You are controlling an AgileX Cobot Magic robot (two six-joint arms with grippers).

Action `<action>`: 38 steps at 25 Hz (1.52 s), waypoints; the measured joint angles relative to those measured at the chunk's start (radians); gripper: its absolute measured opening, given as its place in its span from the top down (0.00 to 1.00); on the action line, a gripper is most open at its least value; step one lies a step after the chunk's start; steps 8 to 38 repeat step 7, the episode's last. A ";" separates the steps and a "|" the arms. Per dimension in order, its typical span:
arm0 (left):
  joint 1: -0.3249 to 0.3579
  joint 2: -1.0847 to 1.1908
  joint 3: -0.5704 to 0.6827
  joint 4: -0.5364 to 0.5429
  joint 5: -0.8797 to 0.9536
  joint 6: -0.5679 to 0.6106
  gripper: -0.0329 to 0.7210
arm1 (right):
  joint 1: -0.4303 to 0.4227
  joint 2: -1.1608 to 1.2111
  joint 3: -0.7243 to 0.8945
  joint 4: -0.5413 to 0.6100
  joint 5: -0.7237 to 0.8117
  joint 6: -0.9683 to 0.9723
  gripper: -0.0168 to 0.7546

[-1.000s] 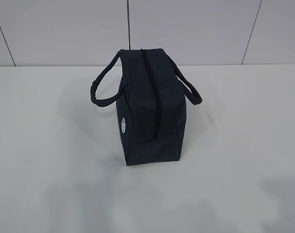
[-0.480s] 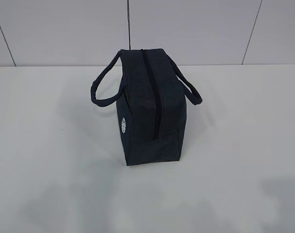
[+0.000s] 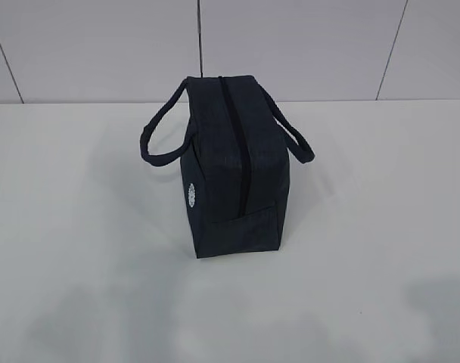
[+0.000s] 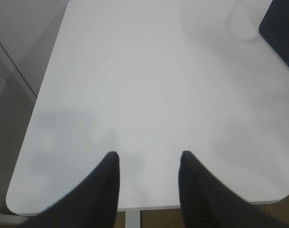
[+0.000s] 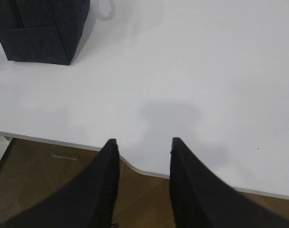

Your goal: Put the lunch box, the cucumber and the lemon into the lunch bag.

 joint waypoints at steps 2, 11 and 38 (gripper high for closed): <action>0.000 0.000 0.000 0.000 0.000 0.000 0.56 | 0.000 0.000 0.000 0.000 0.000 0.000 0.61; 0.000 0.000 0.000 0.000 0.000 0.000 0.56 | 0.002 0.000 0.000 0.000 0.000 0.000 0.61; 0.000 0.000 0.000 0.000 0.000 0.000 0.56 | 0.002 0.000 0.000 0.000 0.000 0.000 0.61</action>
